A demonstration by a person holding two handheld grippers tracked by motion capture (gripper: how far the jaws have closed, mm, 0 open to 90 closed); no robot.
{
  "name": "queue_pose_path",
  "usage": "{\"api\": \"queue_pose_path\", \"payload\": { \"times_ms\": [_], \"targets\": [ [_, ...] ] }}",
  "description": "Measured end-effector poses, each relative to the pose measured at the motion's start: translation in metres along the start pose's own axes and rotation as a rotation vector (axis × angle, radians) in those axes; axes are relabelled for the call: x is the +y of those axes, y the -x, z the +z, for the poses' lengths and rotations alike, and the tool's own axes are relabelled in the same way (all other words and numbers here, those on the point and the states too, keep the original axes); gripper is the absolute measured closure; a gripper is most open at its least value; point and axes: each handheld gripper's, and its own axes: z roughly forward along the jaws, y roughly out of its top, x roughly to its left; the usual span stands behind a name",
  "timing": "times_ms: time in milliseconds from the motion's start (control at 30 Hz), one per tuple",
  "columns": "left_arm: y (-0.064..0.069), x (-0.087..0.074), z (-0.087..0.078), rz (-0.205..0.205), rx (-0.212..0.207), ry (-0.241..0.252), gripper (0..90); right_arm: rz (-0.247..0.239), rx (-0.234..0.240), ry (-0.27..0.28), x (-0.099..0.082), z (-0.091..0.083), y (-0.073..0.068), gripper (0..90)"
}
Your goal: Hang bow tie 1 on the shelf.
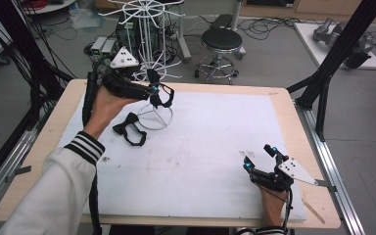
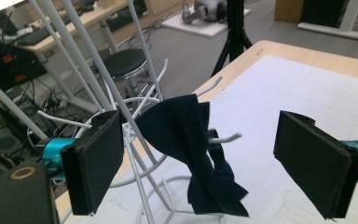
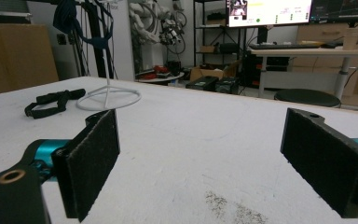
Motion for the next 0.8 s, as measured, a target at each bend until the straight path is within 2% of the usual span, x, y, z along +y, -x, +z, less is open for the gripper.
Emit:
{"api": "queue_pose_path", "payload": {
  "times_ms": [133, 200, 300, 367, 400, 533, 667, 800],
  "targets": [
    [0.001, -0.008, -0.013, -0.003, -0.015, 0.037, 16.5, -0.003, 0.000, 0.002, 0.000, 0.000, 0.000, 11.1],
    [0.002, -0.013, -0.021, -0.001, -0.010, 0.066, 16.5, 0.001, 0.000, 0.000, 0.000, 0.000, -0.001, 11.1],
    [0.002, -0.023, -0.033, 0.019, 0.002, 0.079, 16.5, -0.002, 0.000, 0.002, 0.000, 0.000, 0.000, 11.1],
    [0.000, -0.033, -0.040, -0.003, -0.002, 0.103, 16.5, 0.006, 0.001, -0.003, 0.000, 0.000, -0.001, 11.1],
    [-0.001, -0.036, -0.043, -0.011, -0.002, 0.108, 16.5, -0.008, 0.000, 0.002, 0.000, 0.000, 0.000, 11.1],
    [-0.001, -0.057, -0.056, -0.017, -0.003, 0.137, 16.5, 0.002, 0.001, -0.006, 0.000, 0.000, -0.001, 11.1],
    [0.000, -0.075, -0.065, -0.012, -0.022, 0.166, 14.9, 0.002, -0.001, -0.003, 0.000, 0.000, -0.001, 11.1],
    [0.002, -0.091, -0.073, -0.024, -0.050, 0.197, 13.7, 0.001, -0.001, -0.005, 0.000, 0.000, -0.001, 11.1]
  ]
}}
